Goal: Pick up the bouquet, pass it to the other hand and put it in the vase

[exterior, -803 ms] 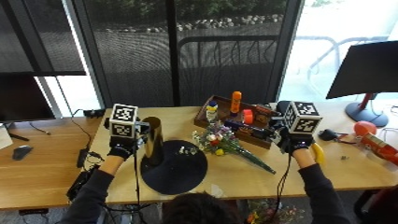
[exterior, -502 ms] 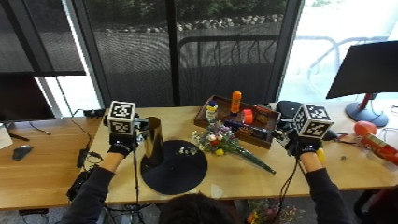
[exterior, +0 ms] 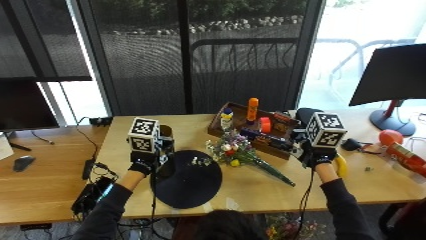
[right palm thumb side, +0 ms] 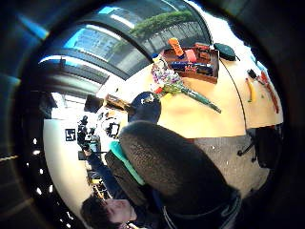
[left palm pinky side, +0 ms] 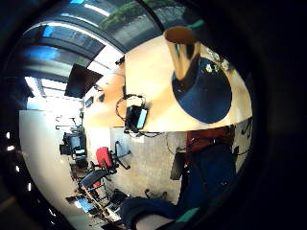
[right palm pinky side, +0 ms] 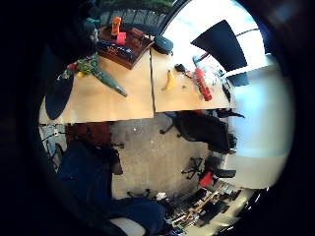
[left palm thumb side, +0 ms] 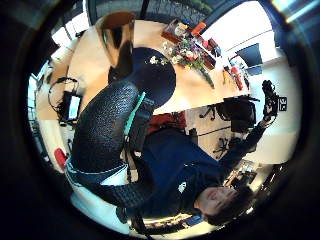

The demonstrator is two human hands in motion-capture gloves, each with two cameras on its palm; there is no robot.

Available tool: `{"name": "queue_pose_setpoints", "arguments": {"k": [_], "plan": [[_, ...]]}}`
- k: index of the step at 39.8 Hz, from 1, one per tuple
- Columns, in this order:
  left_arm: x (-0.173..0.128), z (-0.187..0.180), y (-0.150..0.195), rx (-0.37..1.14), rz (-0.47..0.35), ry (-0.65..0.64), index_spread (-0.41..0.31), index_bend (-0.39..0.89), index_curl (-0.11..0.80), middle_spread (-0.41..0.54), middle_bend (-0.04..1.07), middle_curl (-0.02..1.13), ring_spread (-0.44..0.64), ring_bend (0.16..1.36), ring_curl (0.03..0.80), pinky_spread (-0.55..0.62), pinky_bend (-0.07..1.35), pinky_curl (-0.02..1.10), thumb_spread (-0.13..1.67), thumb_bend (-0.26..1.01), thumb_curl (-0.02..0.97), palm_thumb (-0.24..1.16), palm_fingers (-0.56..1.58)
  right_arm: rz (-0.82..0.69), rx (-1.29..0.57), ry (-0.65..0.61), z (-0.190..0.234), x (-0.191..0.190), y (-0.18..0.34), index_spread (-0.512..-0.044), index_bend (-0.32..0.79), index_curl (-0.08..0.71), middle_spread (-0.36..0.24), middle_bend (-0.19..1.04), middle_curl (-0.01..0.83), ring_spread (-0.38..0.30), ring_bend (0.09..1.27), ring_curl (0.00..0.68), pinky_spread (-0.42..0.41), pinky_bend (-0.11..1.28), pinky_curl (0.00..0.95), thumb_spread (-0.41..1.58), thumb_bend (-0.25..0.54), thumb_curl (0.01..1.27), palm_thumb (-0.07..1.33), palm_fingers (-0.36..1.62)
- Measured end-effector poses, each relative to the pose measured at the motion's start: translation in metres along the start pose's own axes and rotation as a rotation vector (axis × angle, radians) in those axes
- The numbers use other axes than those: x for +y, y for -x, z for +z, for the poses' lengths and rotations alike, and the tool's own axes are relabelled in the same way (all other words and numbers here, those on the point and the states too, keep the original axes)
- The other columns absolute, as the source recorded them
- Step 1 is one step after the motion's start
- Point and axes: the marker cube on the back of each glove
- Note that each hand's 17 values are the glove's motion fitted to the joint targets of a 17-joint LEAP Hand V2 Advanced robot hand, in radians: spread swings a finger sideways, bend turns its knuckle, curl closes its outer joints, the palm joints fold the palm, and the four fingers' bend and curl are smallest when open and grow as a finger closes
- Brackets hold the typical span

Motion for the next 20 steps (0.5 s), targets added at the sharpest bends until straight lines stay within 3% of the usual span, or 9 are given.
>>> {"name": "queue_pose_setpoints", "arguments": {"k": [8, 17, 20], "plan": [[-0.004, 0.0, -0.011, 0.064, 0.031, -0.073, 0.025, 0.16, 0.198, 0.215, 0.17, 0.3, 0.29, 0.53, 0.264, 0.26, 0.5, 0.32, 1.18, -0.01, 0.239, 0.27, 0.17, 0.034, -0.007, -0.019, 0.004, -0.015, 0.005, -0.361, 0.09, 0.125, -0.089, 0.26, 0.299, -0.084, 0.59, 0.297, 0.074, 0.48, 0.322, 1.08, -0.019, 0.2, 0.12, 0.3], [0.001, 0.005, -0.02, 0.069, 0.058, -0.047, 0.03, 0.15, 0.231, 0.254, 0.18, 0.29, 0.32, 0.55, 0.265, 0.28, 0.5, 0.33, 1.18, -0.02, 0.256, 0.27, 0.17, 0.177, -0.116, 0.017, 0.025, -0.049, -0.017, -0.363, 0.04, 0.098, -0.071, 0.26, 0.319, -0.094, 0.68, 0.326, 0.078, 0.53, 0.341, 1.09, -0.009, 0.22, 0.16, 0.37], [0.001, 0.004, -0.023, 0.058, 0.08, -0.074, 0.031, 0.15, 0.239, 0.26, 0.18, 0.3, 0.33, 0.55, 0.267, 0.28, 0.5, 0.33, 1.18, -0.02, 0.261, 0.27, 0.17, 0.236, -0.162, 0.059, 0.043, -0.068, -0.029, -0.349, 0.08, 0.105, -0.073, 0.27, 0.33, -0.101, 0.69, 0.329, 0.085, 0.53, 0.34, 1.09, -0.003, 0.24, 0.19, 0.45]]}}
